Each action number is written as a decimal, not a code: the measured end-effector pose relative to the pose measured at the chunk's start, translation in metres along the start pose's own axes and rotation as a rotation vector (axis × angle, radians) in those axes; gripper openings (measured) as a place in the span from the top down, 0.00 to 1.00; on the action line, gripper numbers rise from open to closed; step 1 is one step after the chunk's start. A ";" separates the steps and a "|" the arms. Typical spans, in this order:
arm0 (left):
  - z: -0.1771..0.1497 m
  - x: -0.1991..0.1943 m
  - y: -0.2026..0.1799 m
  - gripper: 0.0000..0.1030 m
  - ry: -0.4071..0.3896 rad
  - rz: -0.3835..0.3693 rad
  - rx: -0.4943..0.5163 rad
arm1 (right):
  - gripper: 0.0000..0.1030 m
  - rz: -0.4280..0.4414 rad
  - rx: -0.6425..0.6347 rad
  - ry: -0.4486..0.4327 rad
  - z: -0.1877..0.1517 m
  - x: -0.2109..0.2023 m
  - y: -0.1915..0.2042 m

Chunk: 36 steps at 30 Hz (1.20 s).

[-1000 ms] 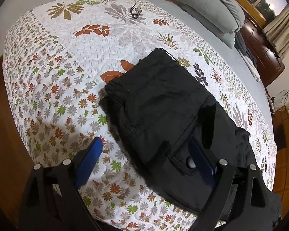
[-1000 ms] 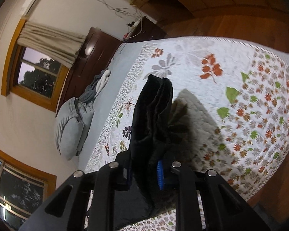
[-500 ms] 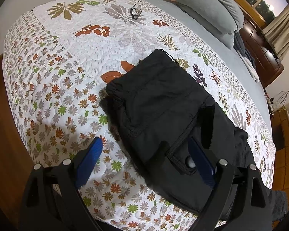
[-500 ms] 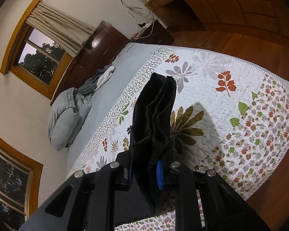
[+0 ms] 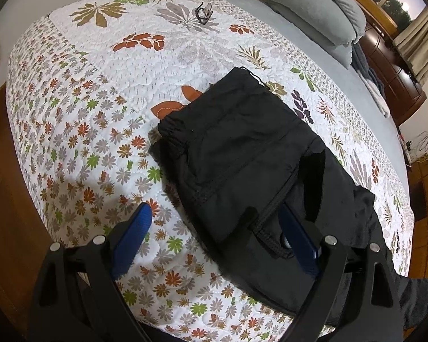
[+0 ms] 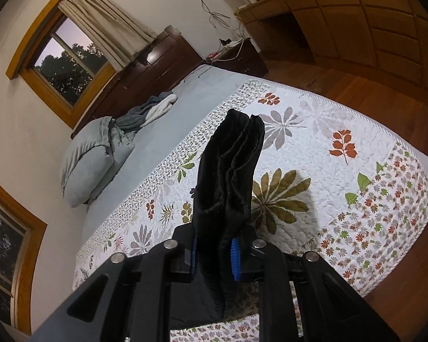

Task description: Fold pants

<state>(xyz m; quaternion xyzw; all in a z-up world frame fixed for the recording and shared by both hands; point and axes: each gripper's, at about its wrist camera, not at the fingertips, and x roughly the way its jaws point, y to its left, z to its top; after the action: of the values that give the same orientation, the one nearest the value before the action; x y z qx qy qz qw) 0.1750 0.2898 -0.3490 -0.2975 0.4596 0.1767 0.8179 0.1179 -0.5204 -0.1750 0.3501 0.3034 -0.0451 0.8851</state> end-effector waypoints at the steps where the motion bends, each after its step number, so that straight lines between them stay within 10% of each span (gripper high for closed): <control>1: 0.000 0.000 0.000 0.13 0.000 0.003 0.002 | 0.83 0.002 -0.008 -0.009 0.000 -0.001 0.002; 36: 0.000 0.004 -0.008 0.13 0.005 0.054 0.017 | 0.83 0.024 -0.364 -0.079 -0.003 -0.014 0.102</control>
<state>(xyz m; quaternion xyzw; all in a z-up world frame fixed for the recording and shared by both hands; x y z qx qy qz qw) 0.1815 0.2834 -0.3498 -0.2782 0.4710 0.1941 0.8143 0.1346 -0.4435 -0.1085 0.1859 0.2674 0.0071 0.9455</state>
